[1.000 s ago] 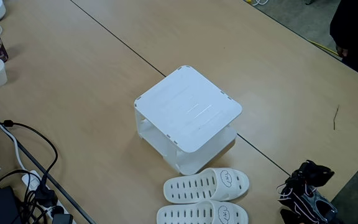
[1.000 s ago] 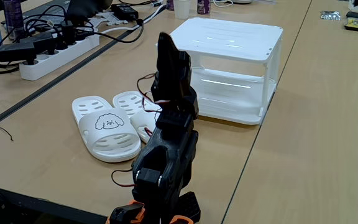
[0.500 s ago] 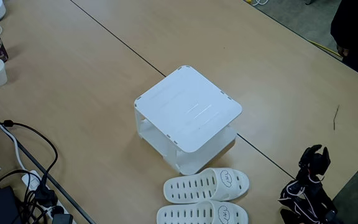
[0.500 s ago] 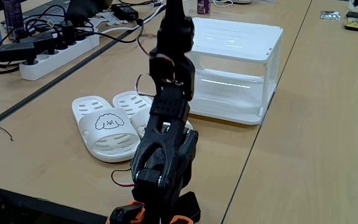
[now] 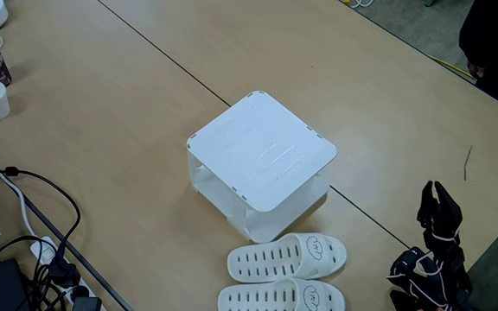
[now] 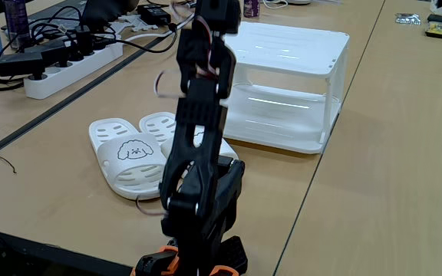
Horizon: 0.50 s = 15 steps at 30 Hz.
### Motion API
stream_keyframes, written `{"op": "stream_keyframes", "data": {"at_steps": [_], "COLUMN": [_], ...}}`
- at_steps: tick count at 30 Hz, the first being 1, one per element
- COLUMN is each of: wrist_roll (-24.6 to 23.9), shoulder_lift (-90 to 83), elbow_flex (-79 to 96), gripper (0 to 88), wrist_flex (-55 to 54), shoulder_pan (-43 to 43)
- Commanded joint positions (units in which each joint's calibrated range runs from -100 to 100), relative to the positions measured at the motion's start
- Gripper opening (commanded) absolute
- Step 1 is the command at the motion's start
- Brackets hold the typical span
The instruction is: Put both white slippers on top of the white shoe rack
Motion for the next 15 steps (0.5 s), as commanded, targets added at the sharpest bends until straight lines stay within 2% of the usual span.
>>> {"op": "stream_keyframes", "data": {"at_steps": [1, 5, 8, 11, 15], "wrist_roll": [0.42, 0.42, 0.42, 0.42, 0.42], "shoulder_lift": [15.15, 28.36, 32.82, 32.82, 31.55], "elbow_flex": [-14.48, -24.04, -25.66, -24.4, -23.86], "gripper": [1.3, 1.3, 0.8, 1.1, 0.8], "wrist_flex": [0.6, 1.98, 8.36, 19.41, 39.77], "shoulder_pan": [0.41, 1.65, 5.02, 5.76, 5.68]}}
